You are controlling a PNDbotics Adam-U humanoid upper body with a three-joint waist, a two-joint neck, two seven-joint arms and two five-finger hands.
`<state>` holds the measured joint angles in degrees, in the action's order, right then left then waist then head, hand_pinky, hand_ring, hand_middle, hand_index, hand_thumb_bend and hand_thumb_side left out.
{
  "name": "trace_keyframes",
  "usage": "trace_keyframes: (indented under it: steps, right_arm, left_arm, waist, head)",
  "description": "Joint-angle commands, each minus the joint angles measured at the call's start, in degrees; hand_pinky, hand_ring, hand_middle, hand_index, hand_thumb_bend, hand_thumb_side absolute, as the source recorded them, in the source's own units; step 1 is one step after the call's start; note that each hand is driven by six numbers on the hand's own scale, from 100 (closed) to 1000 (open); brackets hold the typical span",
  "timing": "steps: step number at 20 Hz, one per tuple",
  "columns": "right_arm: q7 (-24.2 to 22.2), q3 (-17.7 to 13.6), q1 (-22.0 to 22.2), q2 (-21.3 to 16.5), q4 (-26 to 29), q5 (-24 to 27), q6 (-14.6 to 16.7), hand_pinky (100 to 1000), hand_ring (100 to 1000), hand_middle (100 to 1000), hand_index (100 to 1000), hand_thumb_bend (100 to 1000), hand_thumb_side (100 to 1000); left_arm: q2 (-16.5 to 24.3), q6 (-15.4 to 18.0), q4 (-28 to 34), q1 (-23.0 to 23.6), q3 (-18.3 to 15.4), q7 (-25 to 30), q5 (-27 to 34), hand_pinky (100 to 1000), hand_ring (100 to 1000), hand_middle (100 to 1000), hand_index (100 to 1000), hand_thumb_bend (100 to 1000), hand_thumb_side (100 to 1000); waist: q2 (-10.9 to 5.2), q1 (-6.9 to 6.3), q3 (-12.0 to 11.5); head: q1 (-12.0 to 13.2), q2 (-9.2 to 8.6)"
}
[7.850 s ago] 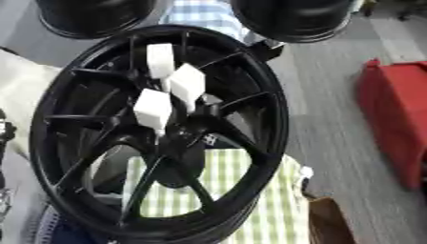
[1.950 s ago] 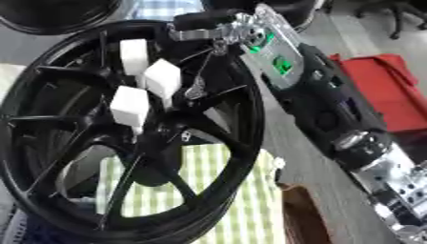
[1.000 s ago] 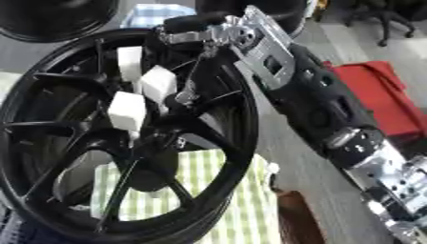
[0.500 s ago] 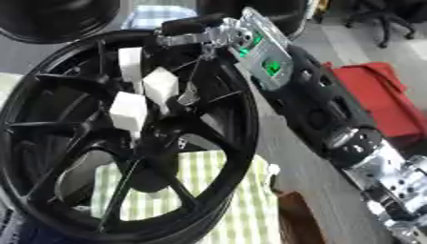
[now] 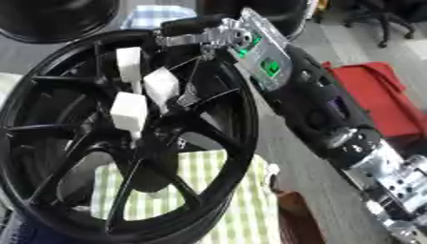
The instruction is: Pull the pin out of the wheel hub.
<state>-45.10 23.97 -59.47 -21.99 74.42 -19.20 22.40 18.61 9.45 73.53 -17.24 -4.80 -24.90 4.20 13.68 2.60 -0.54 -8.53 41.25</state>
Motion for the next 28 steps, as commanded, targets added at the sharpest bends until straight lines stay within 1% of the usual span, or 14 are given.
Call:
trace_keyframes:
  steps: [1, 5, 7, 10, 13, 17, 20, 22, 24, 26, 28]
  right_arm:
    - [-6.9, -1.1, -1.8, -1.8, 1.0, 2.1, 5.9, 651, 540, 306, 485, 355, 100]
    - [-6.9, -1.7, -2.9, -2.9, -0.1, 4.4, 3.9, 632, 516, 273, 452, 359, 100]
    - [-6.9, -2.2, -3.7, -3.7, -1.3, 6.4, 2.7, 622, 507, 263, 443, 360, 100]
    - [-6.9, -3.7, -4.8, -5.5, -2.8, 10.5, 0.4, 607, 497, 249, 433, 359, 100]
    - [-6.9, -5.8, -5.7, -8.0, -3.3, 15.4, -2.0, 598, 492, 242, 429, 354, 100]
    - [-6.9, -9.5, -5.9, -13.1, -2.0, 22.6, -5.1, 592, 489, 238, 428, 347, 100]
    - [-6.9, -13.9, -4.4, -19.0, -0.8, 27.9, -7.0, 589, 487, 235, 428, 343, 100]
    - [-6.1, -17.8, -2.0, -24.1, -0.2, 31.4, -7.7, 588, 489, 237, 431, 340, 100]
    - [-2.8, -22.0, 2.6, -30.4, 0.6, 35.0, -8.0, 592, 493, 241, 436, 341, 100]
    - [3.0, -27.0, 10.3, -37.4, 1.2, 38.0, -7.5, 590, 495, 245, 438, 335, 100]
    - [9.8, -32.4, 20.3, -42.9, 1.3, 40.4, -6.6, 590, 497, 251, 442, 332, 100]
  left_arm:
    - [0.8, 0.0, 0.4, -0.7, -0.1, 0.2, -0.3, 723, 635, 534, 754, 298, 638]
    - [0.8, 0.0, 0.3, -0.7, -0.1, 0.2, -0.4, 723, 635, 534, 754, 298, 638]
    - [0.8, -0.1, 0.1, -0.7, -0.1, 0.2, -0.4, 723, 635, 534, 754, 299, 639]
    - [0.8, -0.1, 0.0, -0.7, -0.1, 0.2, -0.4, 723, 635, 534, 755, 299, 640]
    - [0.9, -0.1, -0.1, -0.5, -0.2, 0.1, -0.4, 723, 635, 534, 754, 299, 640]
    - [1.2, 0.0, -0.1, -0.1, -0.5, -0.1, -0.5, 723, 634, 534, 755, 298, 639]
    - [1.5, 0.1, -0.1, 0.3, -0.8, -0.5, -0.6, 723, 634, 534, 754, 297, 637]
    - [1.7, 0.1, 0.0, 0.6, -1.0, -0.7, -0.6, 724, 634, 534, 755, 295, 637]
    - [1.9, 0.2, 0.1, 0.8, -1.2, -0.9, -0.6, 724, 634, 534, 754, 296, 637]
    - [2.0, 0.2, 0.3, 0.9, -1.5, -1.2, -0.5, 724, 634, 534, 754, 295, 636]
    - [2.1, 0.3, 0.5, 1.0, -1.9, -1.6, -0.3, 724, 634, 534, 754, 296, 635]
  waist:
    - [-1.51, -0.21, -0.1]
    - [-1.8, -0.03, -0.1]
    - [-1.93, 0.06, -0.1]
    - [-2.08, 0.21, 0.0]
    - [-2.18, 0.32, 0.3]
    - [-2.38, 0.41, 1.0]
    - [-2.5, 0.39, 1.7]
    - [-2.51, 0.37, 2.1]
    - [-2.37, 0.35, 2.4]
    - [-2.04, 0.18, 2.8]
    - [-1.7, -0.08, 3.2]
  head:
    - [-0.3, 0.0]
    - [-0.4, 0.18]
    - [-0.4, 0.18]
    - [-0.2, -0.18]
    - [0.3, -0.53]
    - [0.7, -0.61]
    - [1.3, -0.41]
    - [1.6, -0.17]
    - [1.9, -0.11]
    - [2.3, -0.36]
    - [3.0, -0.67]
